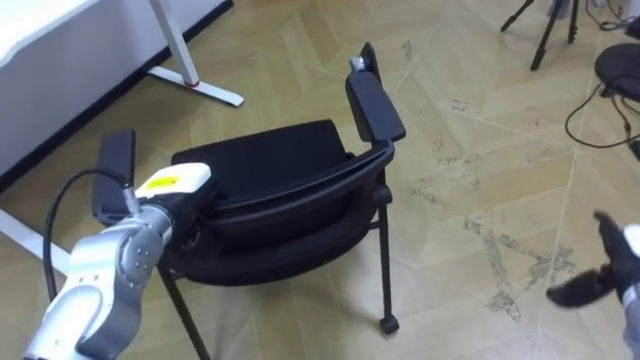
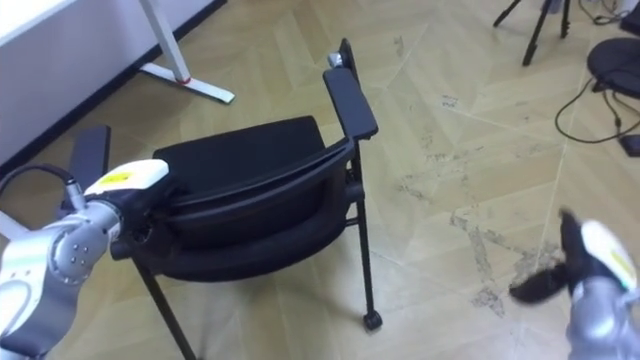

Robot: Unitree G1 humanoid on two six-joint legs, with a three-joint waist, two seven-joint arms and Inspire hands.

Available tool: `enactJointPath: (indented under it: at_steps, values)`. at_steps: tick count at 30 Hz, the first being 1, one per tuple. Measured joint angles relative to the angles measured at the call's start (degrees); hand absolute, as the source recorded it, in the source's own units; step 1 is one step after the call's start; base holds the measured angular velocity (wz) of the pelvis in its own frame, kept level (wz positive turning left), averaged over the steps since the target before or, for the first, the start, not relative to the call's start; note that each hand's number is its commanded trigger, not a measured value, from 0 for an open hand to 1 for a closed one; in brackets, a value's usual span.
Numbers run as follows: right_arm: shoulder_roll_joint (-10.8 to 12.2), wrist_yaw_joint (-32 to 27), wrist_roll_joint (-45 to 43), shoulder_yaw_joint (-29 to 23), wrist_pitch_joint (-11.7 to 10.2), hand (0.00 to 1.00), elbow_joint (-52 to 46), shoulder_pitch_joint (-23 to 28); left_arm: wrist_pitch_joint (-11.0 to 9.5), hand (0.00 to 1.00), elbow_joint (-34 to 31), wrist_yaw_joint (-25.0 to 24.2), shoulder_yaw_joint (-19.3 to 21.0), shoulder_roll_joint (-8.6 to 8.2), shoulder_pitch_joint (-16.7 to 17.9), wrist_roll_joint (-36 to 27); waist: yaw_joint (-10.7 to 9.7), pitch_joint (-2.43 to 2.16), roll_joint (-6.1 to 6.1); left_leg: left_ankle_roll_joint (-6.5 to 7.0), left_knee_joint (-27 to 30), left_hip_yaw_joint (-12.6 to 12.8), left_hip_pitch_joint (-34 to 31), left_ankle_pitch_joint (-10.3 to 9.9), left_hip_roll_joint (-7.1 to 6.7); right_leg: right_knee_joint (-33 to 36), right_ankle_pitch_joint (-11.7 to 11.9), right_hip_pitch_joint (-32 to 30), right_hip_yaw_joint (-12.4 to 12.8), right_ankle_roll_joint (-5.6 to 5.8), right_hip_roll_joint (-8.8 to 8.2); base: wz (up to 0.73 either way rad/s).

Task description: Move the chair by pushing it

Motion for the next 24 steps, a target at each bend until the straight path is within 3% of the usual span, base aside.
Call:
enactJointPath:
  at_steps: [2,6,13,17,24]
  values:
    - [-0.1,0.2,-1.2,0.3,0.3,0.0,-3.1,-1.7,-0.7,1.0,-0.1,0.1,0.0,0.85,-0.3,-0.3,0.4,-0.3,-0.48,0.02,0.0,-0.1,-0.1,0.0,-0.03,0.2,0.0,-0.3,0.2,0.01,0.01,-0.03]
    - [-0.1,1.5,-5.6,1.8,0.2,0.0,-9.7,-3.1,-1.6,1.0,0.0,0.1,0.1,0.87,-1.1,-0.3,1.3,-0.41,-1.07,0.19,-0.1,-0.2,-0.1,0.1,-0.08,0.6,0.0,-0.7,0.4,0.01,0.03,-0.02]
    - [-0.1,2.3,-7.5,2.7,-0.4,0.0,-14.8,-4.3,-4.4,1.0,0.6,1.3,0.0,0.44,-1.2,-0.4,3.0,-0.39,-1.41,0.18,-0.1,-1.0,0.3,0.1,-0.07,-0.1,0.0,0.1,0.3,-0.02,0.22,0.01]
    - [-2.4,3.6,-7.5,6.2,-0.5,0.0,-15.0,-4.4,-6.2,1.0,1.1,2.9,-0.2,0.5,-1.0,-1.1,4.2,-0.4,-1.23,0.14,-1.3,-1.0,1.1,0.1,-0.04,-0.1,0.0,0.2,0.3,-0.02,0.31,-0.03]
    - [-3.7,4.8,-10.2,10.5,-0.4,0.0,-18.6,-7.0,-7.6,1.0,1.1,4.1,-0.2,0.75,-1.3,-1.5,4.9,-0.02,-1.87,0.14,-1.4,-1.1,1.0,0.1,-0.05,0.0,0.0,0.0,0.1,-0.02,0.32,0.0]
